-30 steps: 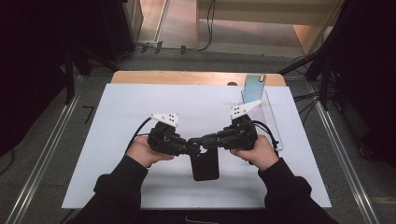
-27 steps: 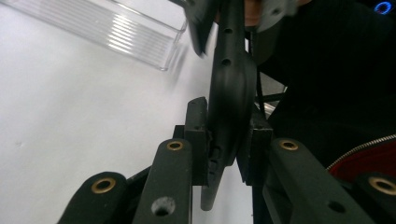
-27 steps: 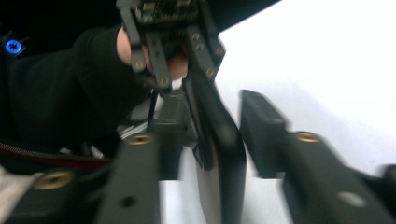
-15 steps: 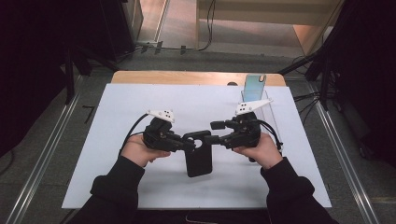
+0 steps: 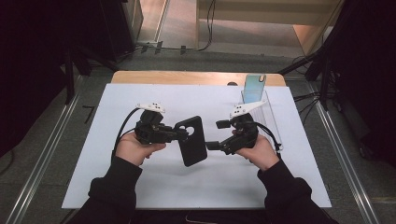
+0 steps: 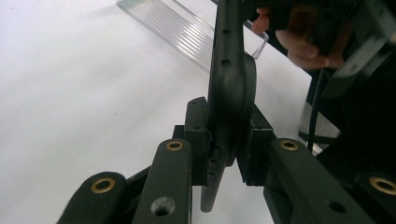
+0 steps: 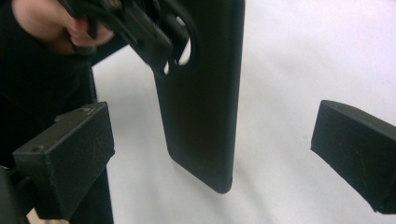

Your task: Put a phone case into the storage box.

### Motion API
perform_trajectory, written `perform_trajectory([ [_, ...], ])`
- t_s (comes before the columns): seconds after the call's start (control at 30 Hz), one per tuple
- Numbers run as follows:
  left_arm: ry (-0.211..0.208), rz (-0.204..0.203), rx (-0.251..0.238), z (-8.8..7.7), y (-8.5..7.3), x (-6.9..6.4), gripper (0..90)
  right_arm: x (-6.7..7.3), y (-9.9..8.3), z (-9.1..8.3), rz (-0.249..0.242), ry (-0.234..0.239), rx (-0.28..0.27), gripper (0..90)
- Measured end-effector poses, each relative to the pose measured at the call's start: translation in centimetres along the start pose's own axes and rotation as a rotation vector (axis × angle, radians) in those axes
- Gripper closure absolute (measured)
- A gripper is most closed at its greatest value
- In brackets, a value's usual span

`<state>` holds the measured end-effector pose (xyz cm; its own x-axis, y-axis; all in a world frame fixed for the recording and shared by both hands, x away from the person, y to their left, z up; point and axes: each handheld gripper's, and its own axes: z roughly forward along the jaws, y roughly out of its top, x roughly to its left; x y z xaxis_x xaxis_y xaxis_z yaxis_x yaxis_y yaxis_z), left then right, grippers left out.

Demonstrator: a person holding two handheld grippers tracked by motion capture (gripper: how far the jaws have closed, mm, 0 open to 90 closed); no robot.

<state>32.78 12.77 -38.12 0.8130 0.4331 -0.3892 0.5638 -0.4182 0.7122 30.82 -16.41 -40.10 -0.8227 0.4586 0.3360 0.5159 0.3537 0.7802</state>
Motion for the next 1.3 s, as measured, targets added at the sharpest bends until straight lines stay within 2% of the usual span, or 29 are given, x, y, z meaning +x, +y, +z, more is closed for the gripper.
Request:
perform_trajectory([
  [0.13, 0.048, 0.024, -0.007, -0.2, 0.1, -0.4, 76.8, 0.2, -0.2, 0.7, 0.025, -0.015, 0.012, 0.0],
  [0.23, 0.061, 0.006, -0.015, -0.2, 0.2, -0.5, 76.8, 0.5, -0.3, 1.4, 0.045, 0.015, 0.039, 0.0],
  [0.33, 0.085, -0.024, -0.016, -0.3, 0.3, -0.4, 76.8, 0.9, -0.4, 1.9, 0.050, -0.020, 0.039, 0.0],
  [0.4, 0.097, -0.058, -0.021, -0.3, 0.3, -0.4, 76.8, 1.1, -0.4, 2.1, 0.056, -0.049, 0.017, 0.0],
  [0.53, 0.114, -0.103, -0.022, -0.3, 0.4, -0.3, 76.8, 1.8, -0.6, 2.8, 0.069, -0.138, -0.011, 0.0],
  [0.67, 0.141, -0.116, -0.014, 0.0, 0.3, -0.3, 76.8, 2.2, -0.8, 3.6, 0.084, -0.145, -0.024, 0.0],
  [0.77, 0.161, -0.125, -0.016, 0.1, 0.4, -0.5, 76.8, 2.6, -0.9, 4.2, 0.094, -0.173, -0.033, 0.0],
  [0.93, 0.161, -0.153, -0.022, 0.3, 0.3, -0.5, 76.8, 3.0, -1.0, 4.9, 0.119, -0.236, -0.054, 0.0],
  [1.03, 0.156, -0.161, -0.015, 0.5, 0.3, -0.6, 76.8, 3.1, -1.0, 5.1, 0.109, -0.277, -0.063, 0.0],
  [1.3, 0.149, -0.155, 0.000, 1.3, 0.3, -1.2, 76.8, 3.4, -0.9, 6.1, 0.107, -0.319, -0.055, 0.0],
])
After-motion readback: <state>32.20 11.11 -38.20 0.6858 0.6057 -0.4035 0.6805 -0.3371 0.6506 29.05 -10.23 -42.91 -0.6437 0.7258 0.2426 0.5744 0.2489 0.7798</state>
